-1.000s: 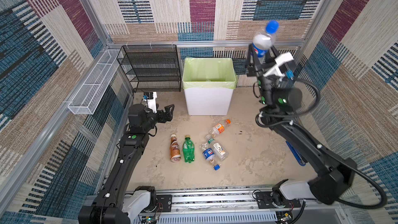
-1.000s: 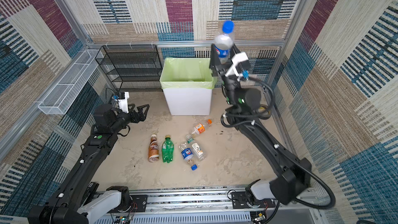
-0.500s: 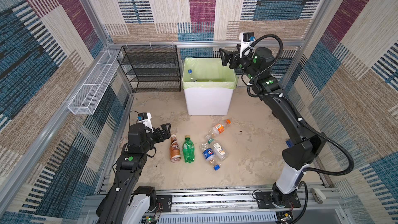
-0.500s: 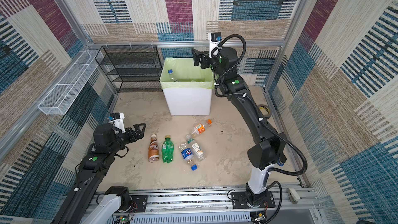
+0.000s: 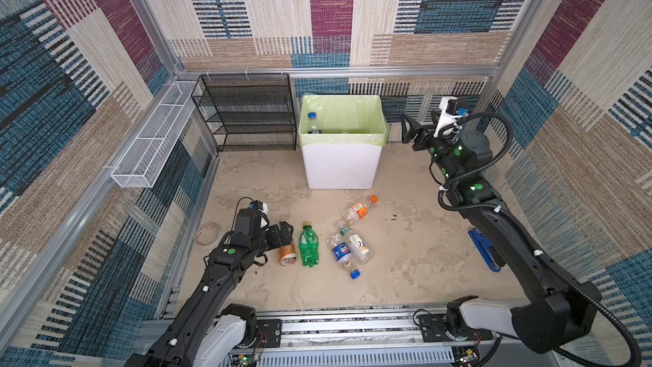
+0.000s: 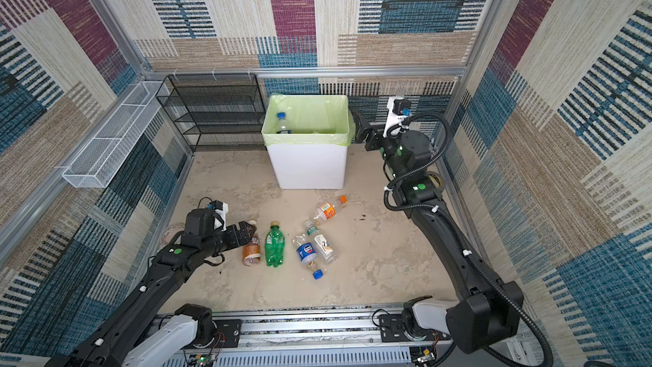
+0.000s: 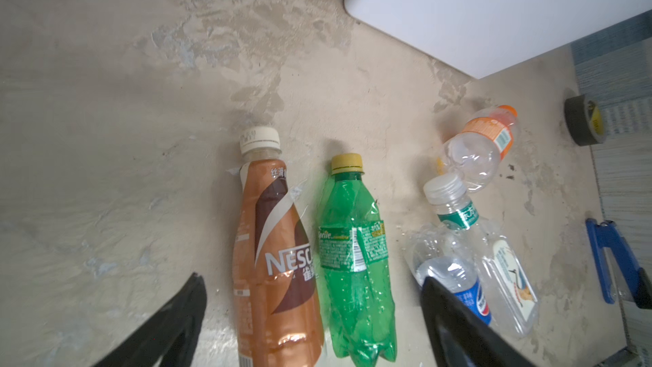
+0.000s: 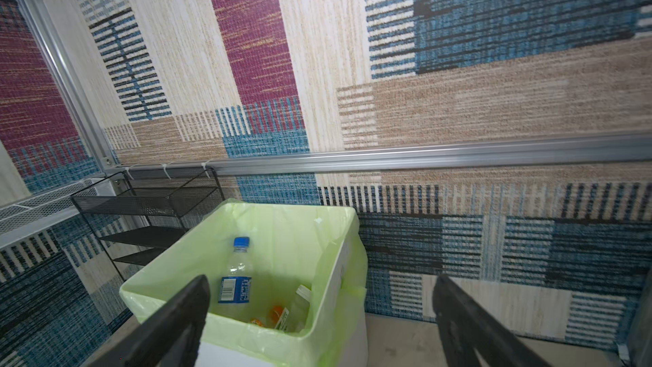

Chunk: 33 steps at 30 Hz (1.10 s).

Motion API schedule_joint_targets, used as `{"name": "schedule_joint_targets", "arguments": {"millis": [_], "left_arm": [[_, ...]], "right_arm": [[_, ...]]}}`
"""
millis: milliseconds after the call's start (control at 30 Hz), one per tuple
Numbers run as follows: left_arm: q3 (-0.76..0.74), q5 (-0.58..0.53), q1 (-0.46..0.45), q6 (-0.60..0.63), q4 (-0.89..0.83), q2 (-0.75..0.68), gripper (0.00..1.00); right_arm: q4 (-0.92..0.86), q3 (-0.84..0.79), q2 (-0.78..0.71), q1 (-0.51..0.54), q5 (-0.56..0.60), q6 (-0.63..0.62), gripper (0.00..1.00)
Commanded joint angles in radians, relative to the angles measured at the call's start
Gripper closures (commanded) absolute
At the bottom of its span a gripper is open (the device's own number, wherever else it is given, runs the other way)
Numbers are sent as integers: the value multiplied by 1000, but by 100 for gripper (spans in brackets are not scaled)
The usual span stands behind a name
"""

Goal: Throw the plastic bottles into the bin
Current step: 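Grasp the brown Nescafe bottle with the left gripper while the right arm withdraws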

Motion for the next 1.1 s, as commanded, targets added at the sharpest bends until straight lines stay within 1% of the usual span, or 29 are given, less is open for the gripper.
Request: {"name": "schedule_joint_targets", "arguments": {"millis": [0,133,200,333,433,567,667,900,1067], "left_arm": [[-22,-45,-20,-47,23,39,6],[-41,-86,-25,-48,35,85,7],[-38,-79,-26,-56,47,113,8],[-42,-66,-40,-73,88,188,10],[-48,-51,-48,-100,114,240,13],[-73,-59,-66,-128,152,266,14],[-76,-77,-67,-131,148,269,20],[-83,-80,-67,-125,172,277,38],[-93,-57,-67,-137,218,273,44]], "right_arm": [[55,-76,-44,-25,18,29,1],[73,-169,-88,-68,6,56,1],[85,-199,-98,-91,-9,69,1],[93,-233,-95,-104,-30,81,0],[97,-260,-95,-108,-27,91,0],[113,-314,-105,-114,-16,109,0],[127,-361,-118,-117,-15,123,0],[135,-420,-136,-122,7,151,0],[117,-430,-127,-122,-11,166,1]]}}
